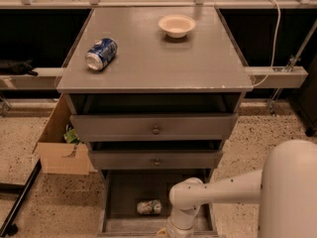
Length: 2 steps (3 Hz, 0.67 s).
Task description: Pick 7up can from bottom drawer and place on counter
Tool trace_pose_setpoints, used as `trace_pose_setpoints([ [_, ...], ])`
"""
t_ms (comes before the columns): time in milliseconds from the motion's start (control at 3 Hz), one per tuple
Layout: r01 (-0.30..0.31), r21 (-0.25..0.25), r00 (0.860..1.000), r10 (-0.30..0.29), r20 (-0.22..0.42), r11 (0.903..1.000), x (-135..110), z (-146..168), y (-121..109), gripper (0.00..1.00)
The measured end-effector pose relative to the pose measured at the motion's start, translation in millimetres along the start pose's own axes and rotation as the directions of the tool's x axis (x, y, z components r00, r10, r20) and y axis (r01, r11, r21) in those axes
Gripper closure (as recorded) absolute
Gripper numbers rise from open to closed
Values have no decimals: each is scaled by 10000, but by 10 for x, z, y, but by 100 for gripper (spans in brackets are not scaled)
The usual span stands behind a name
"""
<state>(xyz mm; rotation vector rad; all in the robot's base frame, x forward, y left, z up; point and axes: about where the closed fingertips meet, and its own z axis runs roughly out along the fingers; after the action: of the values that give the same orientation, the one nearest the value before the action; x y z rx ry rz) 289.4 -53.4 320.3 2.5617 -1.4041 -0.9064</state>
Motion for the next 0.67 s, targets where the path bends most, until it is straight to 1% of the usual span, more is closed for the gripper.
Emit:
trace_pose_setpoints([
  [333, 63, 135, 9911, -45, -1328, 9999, -73, 56, -188, 0],
  [667, 362, 579, 9637, -195, -2662, 9977, -127, 89, -285, 0],
])
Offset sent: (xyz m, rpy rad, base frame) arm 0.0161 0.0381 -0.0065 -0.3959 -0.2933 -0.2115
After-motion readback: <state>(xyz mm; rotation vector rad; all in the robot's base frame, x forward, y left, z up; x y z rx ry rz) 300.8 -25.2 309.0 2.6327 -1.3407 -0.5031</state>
